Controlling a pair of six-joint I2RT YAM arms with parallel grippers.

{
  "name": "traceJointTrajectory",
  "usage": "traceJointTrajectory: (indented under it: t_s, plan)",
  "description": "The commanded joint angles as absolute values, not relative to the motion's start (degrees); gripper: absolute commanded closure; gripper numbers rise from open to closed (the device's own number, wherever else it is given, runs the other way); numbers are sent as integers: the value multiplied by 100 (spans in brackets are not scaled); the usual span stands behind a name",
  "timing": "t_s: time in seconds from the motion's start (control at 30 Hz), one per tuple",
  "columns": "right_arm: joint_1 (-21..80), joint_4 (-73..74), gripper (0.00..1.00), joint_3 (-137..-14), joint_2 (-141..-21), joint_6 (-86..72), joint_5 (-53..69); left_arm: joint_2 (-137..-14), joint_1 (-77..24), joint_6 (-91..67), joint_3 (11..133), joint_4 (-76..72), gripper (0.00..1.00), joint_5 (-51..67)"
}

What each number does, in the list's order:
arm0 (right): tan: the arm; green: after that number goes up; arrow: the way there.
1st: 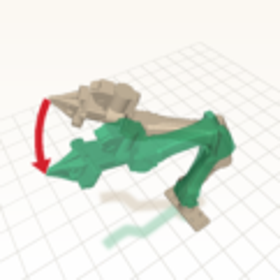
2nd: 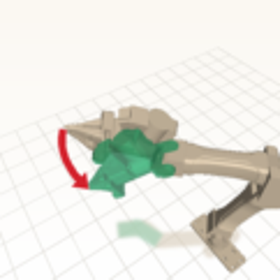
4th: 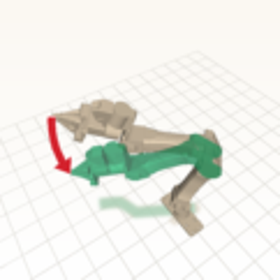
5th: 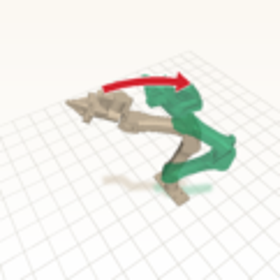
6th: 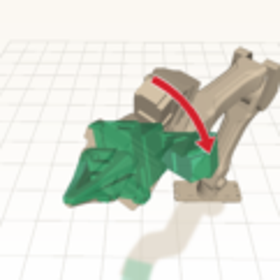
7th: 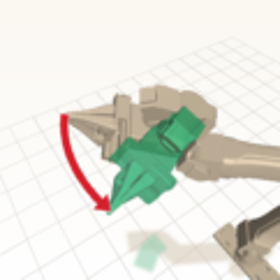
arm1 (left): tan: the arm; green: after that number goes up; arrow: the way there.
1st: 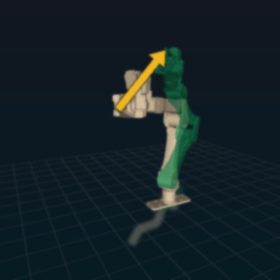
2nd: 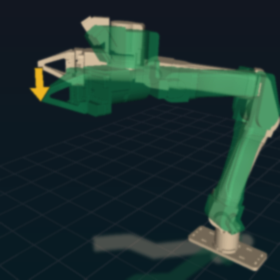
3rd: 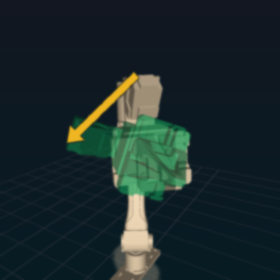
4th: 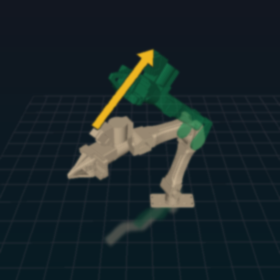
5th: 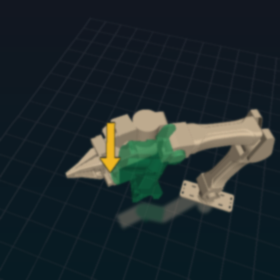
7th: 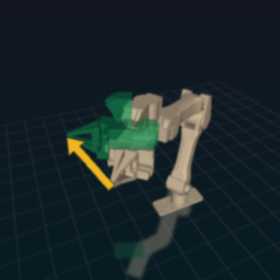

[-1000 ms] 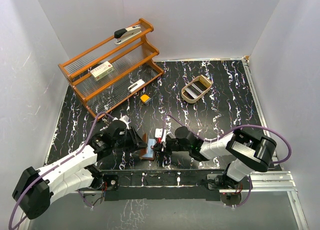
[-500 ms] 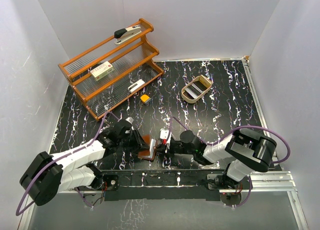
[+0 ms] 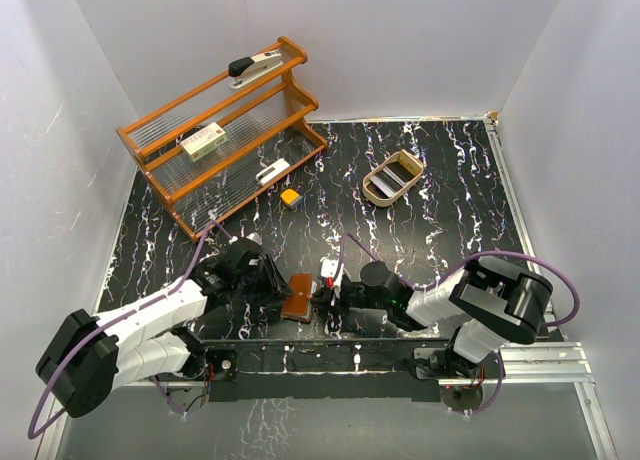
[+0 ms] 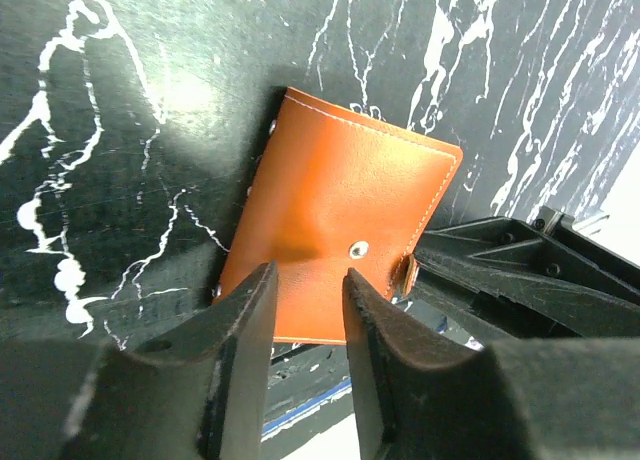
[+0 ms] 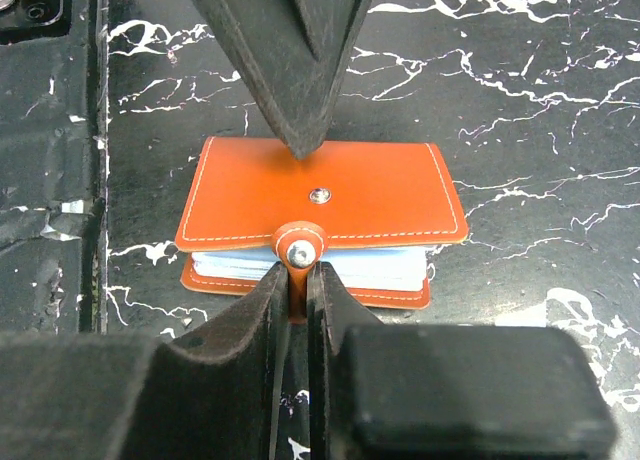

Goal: Put the credit cards into the card holder
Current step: Close the card holder at the center of the board.

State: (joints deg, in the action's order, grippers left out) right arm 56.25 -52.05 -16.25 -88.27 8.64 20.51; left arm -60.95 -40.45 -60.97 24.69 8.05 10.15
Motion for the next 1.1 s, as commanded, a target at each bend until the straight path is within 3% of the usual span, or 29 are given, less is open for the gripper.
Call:
traceJointTrajectory:
  t_s: [0.0, 0.37, 0.5, 0.57, 0.8, 1.07]
  plan:
    - [5634, -5172, 89, -1899, -8861, 882, 1949, -6017, -4017, -5828, 2823, 1735, 71, 491]
    - [5630, -4815, 84, -1899, -8672, 816, 1760, -6873, -4017, -5578, 2498, 739, 75, 1039]
    - [5631, -4562, 77, -1916, -8511, 633, 1651, -7028, -4021, -5498, 2614, 1074, 75, 874]
    - [5630, -4460, 69, -1916, -8382, 406, 1598, -7069, -4014, -5472, 2665, 1219, 75, 807]
    - [5631, -4287, 57, -1740, -7765, -1054, 1382, -7112, -4017, -5415, 2713, 1296, 75, 817]
    - [5632, -3364, 56, -1640, -6846, -3410, 650, -6935, -4017, -5448, 3053, 1494, 73, 848]
